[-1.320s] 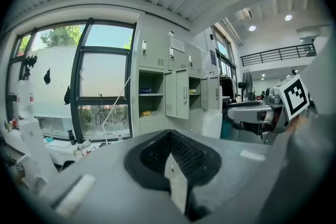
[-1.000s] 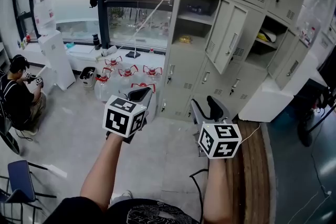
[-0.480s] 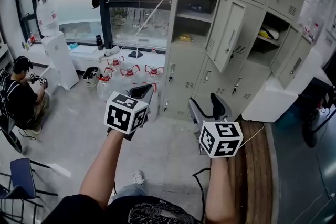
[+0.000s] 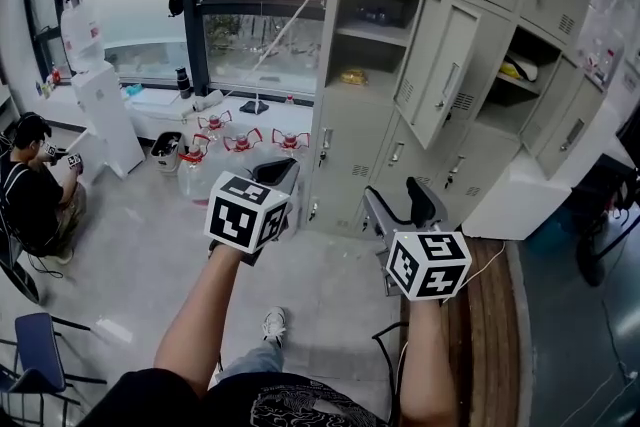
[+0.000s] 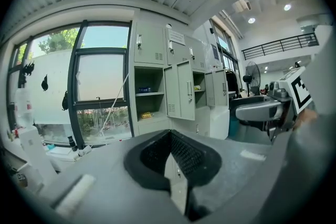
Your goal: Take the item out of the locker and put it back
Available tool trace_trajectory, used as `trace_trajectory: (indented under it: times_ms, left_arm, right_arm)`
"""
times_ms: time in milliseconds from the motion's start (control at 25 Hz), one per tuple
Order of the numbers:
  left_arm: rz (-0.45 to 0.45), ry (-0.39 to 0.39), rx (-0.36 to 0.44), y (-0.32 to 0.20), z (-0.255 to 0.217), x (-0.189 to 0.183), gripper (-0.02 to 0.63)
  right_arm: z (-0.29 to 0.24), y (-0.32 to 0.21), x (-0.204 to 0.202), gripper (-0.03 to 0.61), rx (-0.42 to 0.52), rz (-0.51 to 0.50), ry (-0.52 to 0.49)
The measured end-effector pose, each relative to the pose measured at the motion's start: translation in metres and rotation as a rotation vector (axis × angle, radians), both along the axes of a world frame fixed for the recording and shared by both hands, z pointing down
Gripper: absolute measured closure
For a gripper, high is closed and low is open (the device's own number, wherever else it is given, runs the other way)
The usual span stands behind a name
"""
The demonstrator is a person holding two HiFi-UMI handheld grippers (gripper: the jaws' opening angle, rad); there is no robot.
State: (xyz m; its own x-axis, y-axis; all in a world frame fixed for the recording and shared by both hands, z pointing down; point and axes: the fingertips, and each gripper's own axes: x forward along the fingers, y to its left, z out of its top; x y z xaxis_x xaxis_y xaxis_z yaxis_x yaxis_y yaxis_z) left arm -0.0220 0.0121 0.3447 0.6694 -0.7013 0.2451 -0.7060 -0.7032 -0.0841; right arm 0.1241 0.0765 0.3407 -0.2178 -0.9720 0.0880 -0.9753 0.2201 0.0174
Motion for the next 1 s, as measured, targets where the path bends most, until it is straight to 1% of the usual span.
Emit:
trace_trajectory:
  times_ms: [200,480,720,1000]
  left_arm:
    - [0.003,0.007,0.005,-0.052,-0.002,0.003,0.607]
    - [0.010,0.007,-0.009,-0.130,-0.002,0.004,0.607]
    - [0.031,0.017,-0.015,-0.194,-0.009,0.010,0.607]
    - [0.068,0.018,-0.026,-0.254,-0.011,0.019,0.607]
  right_arm:
    - [-0.001,-0.050,0.005,0.245,-0.008,0.002,-0.003]
    - [0.000,-0.124,0.005,0.250,-0.035,0.009,0.002]
    - [-0.007,-0.183,0.010,0.250,-0.048,0.037,0.011]
    - [-0.010,-0.241,0.019,0.261,-0.048,0.086,-0.009]
